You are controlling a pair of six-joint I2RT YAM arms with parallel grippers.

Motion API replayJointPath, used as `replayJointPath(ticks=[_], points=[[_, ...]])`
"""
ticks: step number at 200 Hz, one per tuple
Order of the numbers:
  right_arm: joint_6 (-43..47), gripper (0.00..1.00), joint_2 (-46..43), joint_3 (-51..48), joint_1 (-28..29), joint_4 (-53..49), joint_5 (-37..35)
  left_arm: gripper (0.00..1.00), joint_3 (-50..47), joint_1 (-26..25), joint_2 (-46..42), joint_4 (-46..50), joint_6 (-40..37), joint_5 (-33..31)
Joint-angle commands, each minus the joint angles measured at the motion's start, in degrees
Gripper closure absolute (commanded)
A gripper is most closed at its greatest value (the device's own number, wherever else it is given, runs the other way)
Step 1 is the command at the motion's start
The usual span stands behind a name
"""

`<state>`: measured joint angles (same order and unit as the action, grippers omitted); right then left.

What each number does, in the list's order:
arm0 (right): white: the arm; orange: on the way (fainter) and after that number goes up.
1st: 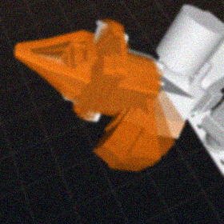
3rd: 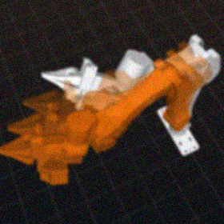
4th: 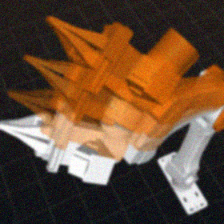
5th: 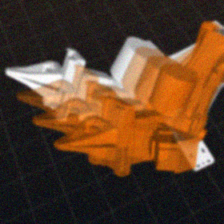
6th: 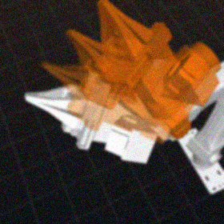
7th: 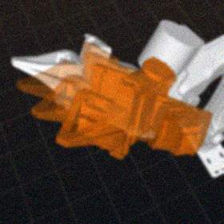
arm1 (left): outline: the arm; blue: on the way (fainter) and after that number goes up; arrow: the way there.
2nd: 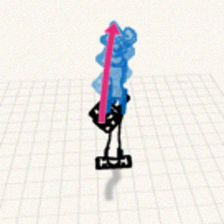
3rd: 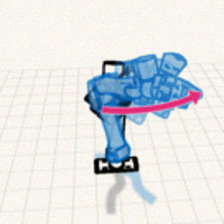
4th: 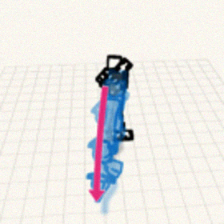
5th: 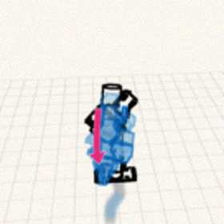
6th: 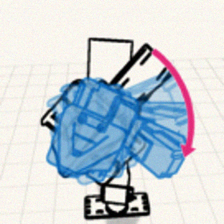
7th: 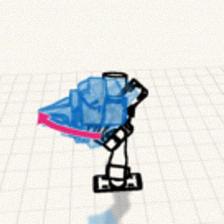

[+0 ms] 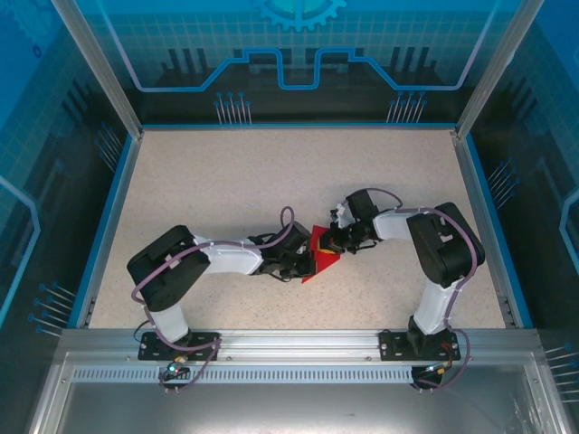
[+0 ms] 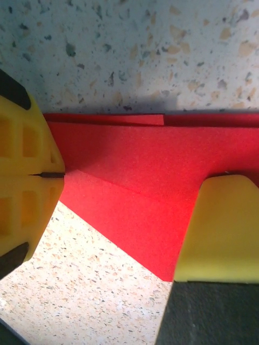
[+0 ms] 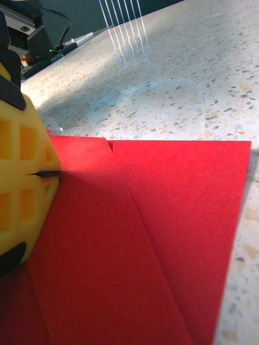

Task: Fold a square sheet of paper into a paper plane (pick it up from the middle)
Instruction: Fourth fold the wing at the center of the table.

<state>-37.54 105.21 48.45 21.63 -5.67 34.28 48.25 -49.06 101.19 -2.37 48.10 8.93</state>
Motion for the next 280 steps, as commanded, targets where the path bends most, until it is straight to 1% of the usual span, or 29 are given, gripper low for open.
replayJointPath(ticks=[1,38,91,135,159,183,209,239,260,280], points=[[-0.7,0.99,5.3,-1.9,1.2,-6.3,-13.8,1.00,-2.5,0.1,0.4,-0.2,0.9,1.2],[-1.4,0.99,5.0,-2.2,1.2,-6.4,-14.6,1.00,-4.7,-0.4,-0.6,0.4,0.3,2.7],[-2.1,0.99,4.7,-1.7,0.9,-7.1,-15.3,1.00,-8.3,-2.4,-6.8,5.0,-1.6,2.8],[-3.5,0.99,4.7,-2.3,0.8,-6.5,-15.9,1.00,-8.7,-2.4,-13.7,6.8,-2.0,-1.3],[-4.9,0.99,3.4,-3.4,0.7,-5.9,-16.9,1.00,-8.4,-2.4,-16.3,5.7,-0.6,-4.8],[-7.5,0.99,0.4,-5.7,0.7,-4.7,-17.2,1.00,-8.8,-2.4,-17.2,3.1,2.0,-7.2],[-11.6,0.99,-4.3,-9.2,1.0,-3.1,-17.3,1.00,-9.4,-2.4,-16.4,-0.9,4.5,-7.0],[-15.8,0.99,-9.3,-11.8,3.2,-2.0,-17.9,1.00,-10.0,-2.4,-14.6,-5.1,6.7,-5.8],[-18.2,0.99,-10.8,-12.8,4.9,-0.5,-17.7,1.00,-10.9,-2.6,-13.4,-7.7,8.6,-5.5],[-18.7,0.98,-10.7,-12.8,5.5,0.5,-16.9,1.00,-11.3,-2.9,-12.2,-9.3,10.2,-5.3]])
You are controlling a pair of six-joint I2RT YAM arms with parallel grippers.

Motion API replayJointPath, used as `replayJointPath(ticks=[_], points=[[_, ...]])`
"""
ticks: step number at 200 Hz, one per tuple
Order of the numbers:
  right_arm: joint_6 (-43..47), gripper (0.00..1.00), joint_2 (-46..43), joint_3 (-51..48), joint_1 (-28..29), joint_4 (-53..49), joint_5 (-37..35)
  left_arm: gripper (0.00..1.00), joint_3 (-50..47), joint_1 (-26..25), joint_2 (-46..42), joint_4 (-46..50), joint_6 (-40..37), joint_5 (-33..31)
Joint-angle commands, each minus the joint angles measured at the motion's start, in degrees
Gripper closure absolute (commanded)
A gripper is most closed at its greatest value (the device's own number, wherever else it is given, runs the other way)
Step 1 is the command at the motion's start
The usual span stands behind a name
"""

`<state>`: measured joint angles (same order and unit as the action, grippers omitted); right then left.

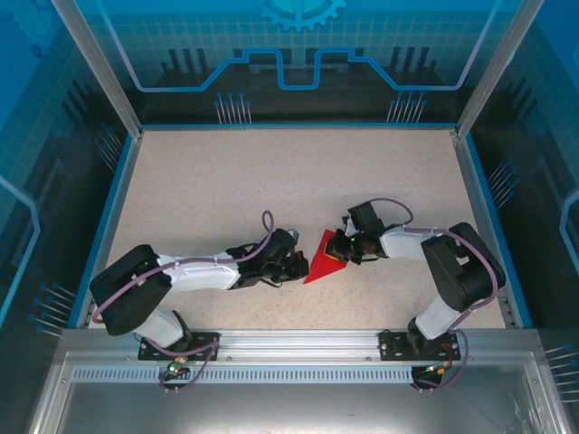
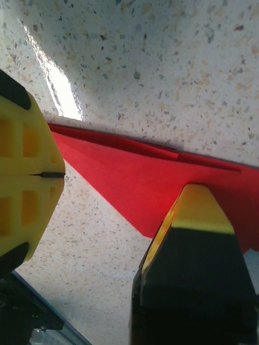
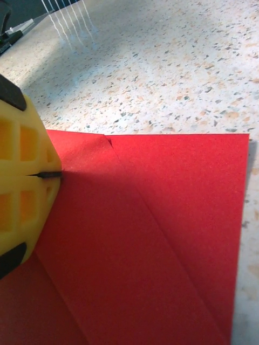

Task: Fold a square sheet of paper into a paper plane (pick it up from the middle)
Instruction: Fourth fold the wing at the center of the table.

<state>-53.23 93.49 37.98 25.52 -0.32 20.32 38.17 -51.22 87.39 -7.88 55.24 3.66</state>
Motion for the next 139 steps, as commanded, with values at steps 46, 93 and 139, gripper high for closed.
replayJointPath(ticks=[46,93,139], points=[[-2.2,0.98,1.7,-2.0,1.7,-4.1,-1.7,1.00,-1.0,-2.0,3.6,-3.5,4.6,-0.5],[-0.2,0.99,0.7,-1.5,1.8,-4.1,-0.8,1.00,0.4,-2.0,5.8,-1.6,3.8,-0.2],[4.4,0.98,-3.4,-1.3,1.7,-2.7,1.3,1.00,0.7,-2.1,6.5,1.5,3.3,-2.1]])
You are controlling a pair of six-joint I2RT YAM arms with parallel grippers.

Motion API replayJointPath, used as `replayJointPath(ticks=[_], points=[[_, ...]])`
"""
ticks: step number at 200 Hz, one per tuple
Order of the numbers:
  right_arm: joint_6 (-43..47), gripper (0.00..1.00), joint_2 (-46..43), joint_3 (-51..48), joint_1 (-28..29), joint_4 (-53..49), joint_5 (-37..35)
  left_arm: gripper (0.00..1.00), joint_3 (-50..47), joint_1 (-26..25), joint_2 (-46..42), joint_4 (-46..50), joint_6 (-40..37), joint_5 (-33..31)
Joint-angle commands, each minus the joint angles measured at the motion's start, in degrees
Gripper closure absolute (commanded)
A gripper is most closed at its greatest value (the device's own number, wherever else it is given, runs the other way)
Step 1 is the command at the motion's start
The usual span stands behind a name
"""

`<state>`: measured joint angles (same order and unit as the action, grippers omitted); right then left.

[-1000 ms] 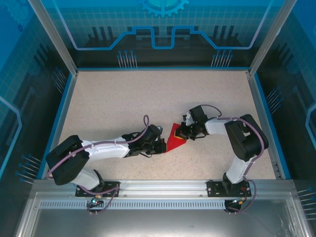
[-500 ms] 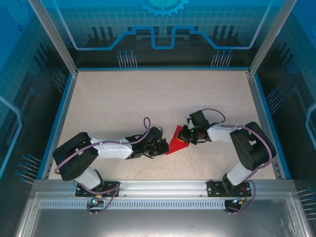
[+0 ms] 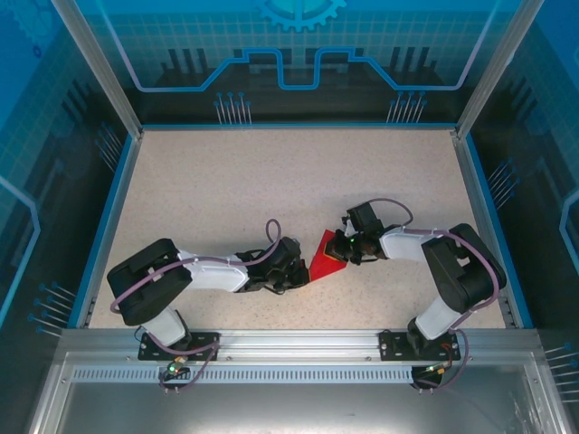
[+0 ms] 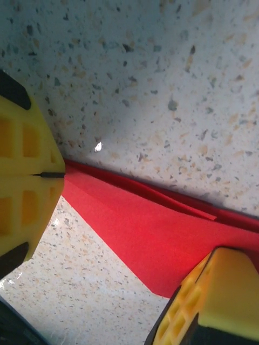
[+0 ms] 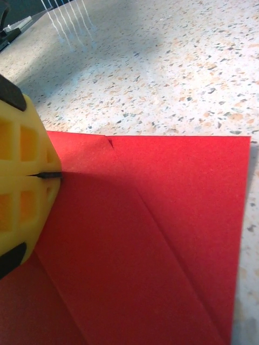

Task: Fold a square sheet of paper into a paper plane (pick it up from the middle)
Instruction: Fourth fold the wing at the center of the table.

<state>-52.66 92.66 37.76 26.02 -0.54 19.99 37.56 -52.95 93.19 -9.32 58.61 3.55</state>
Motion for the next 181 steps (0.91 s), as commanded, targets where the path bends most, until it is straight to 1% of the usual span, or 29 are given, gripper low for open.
replayJointPath(ticks=[1,17,42,69,112,153,181], points=[[3.9,0.98,-2.6,-1.1,1.2,-2.5,1.7,1.00,1.2,-0.4,0.7,2.9,-0.1,-2.0],[6.9,0.98,-4.1,-1.3,1.7,-1.9,3.3,1.00,0.9,-0.3,0.9,3.6,0.1,-2.2],[10.5,0.98,-4.6,-1.7,4.1,-2.0,5.1,1.00,0.6,-0.3,0.9,4.3,0.1,-2.4],[11.7,0.98,-2.5,-2.0,6.1,-1.5,6.2,1.00,0.7,-0.3,1.1,4.7,0.3,-2.5],[13.3,0.98,1.3,-1.1,6.4,2.0,9.9,1.00,1.2,-0.3,1.2,6.4,0.4,-2.6],[16.0,0.98,4.2,-0.4,6.0,0.5,9.1,1.00,1.5,-0.4,0.1,7.0,0.2,-2.9],[16.2,0.98,5.2,-0.4,5.8,0.0,8.1,1.00,2.8,-0.3,-1.6,5.8,-2.2,-2.2]])
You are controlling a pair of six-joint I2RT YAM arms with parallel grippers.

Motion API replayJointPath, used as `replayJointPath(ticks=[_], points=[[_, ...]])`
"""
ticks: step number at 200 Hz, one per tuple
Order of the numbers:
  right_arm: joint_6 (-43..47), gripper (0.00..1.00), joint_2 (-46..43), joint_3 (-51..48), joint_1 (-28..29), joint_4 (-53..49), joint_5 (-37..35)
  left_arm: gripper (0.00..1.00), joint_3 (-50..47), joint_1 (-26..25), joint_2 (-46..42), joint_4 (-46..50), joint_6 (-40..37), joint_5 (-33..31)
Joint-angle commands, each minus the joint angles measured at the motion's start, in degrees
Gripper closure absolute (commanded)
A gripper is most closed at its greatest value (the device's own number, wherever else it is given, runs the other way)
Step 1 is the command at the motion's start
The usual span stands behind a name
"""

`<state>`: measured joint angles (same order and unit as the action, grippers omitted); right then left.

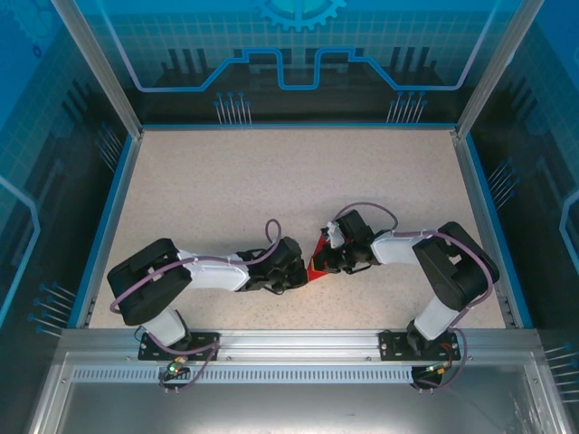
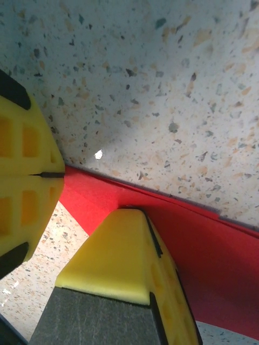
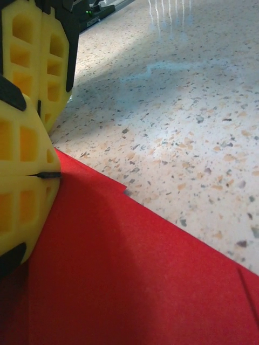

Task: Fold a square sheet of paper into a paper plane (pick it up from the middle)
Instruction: Fourth fold the wing at the center of the table.

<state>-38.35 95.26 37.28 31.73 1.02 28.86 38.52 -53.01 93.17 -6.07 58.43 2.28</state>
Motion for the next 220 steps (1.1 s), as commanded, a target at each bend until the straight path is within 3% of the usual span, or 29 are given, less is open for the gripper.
replayJointPath(ticks=[1,60,159,220], points=[[1.9,0.98,2.5,0.0,0.1,-1.6,-0.9,1.00,1.9,-0.3,-1.8,2.6,-2.2,-0.9],[2.0,0.98,2.9,0.3,-0.1,-2.0,-0.9,1.00,5.1,0.2,-0.4,2.0,-4.4,-2.3],[2.3,0.99,3.6,0.9,-1.4,-2.1,-0.4,1.00,2.4,0.2,3.6,5.7,-1.4,-3.7],[4.6,0.99,3.9,2.9,-11.1,-3.7,-4.0,1.00,-0.2,0.2,1.4,11.8,0.9,-4.3]])
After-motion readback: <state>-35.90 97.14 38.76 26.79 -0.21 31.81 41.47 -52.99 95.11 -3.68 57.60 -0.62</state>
